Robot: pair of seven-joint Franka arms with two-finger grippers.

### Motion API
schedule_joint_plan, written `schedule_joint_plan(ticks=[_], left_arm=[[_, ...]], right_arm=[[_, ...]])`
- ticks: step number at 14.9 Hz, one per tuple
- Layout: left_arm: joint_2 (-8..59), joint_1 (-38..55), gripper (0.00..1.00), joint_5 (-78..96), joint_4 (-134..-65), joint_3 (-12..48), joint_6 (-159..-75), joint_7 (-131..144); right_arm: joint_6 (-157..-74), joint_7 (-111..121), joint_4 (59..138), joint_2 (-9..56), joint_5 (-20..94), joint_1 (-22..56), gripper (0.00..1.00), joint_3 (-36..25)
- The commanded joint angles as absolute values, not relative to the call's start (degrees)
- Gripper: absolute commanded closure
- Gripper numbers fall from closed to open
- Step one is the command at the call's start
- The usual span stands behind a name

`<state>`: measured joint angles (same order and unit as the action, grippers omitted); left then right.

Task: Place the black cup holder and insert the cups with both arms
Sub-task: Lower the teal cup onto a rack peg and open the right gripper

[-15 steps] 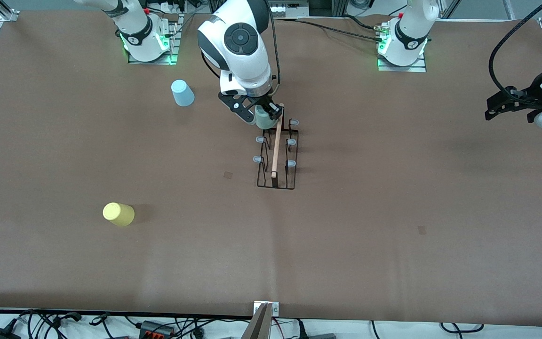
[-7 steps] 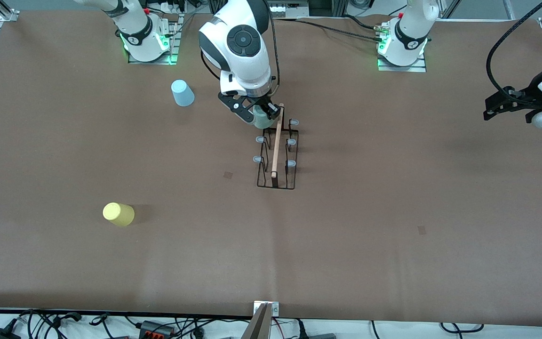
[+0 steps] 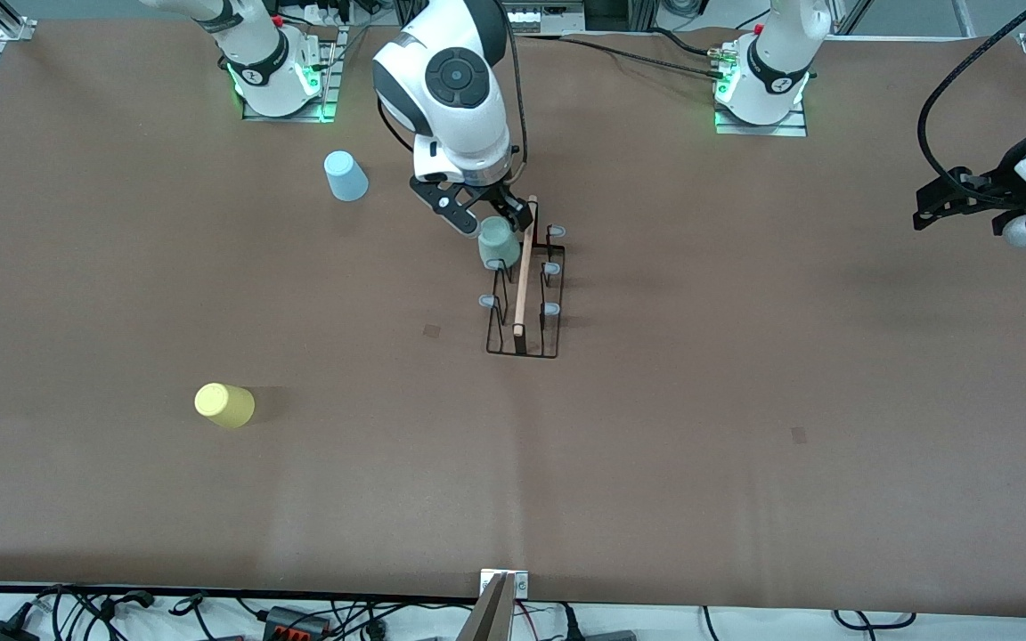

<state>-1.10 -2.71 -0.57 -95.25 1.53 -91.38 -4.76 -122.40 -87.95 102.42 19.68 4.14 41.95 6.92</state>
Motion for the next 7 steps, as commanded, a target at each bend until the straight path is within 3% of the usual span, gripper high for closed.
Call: schedule_joint_plan(ticks=[1, 7], left_arm=[[-0.26, -2.46, 0.00, -0.44, -93.34, 1.32, -90.35, -5.45], [-0.26, -2.72, 0.00, -0.18, -93.34, 1.32, -90.26, -5.54]], right_arm=[[-121.73, -84.48, 101.43, 17.85, 2.64, 39.04, 0.00, 7.12], [-117.53, -64.13, 101.69, 12.75, 0.53, 29.03, 0.00, 7.03]])
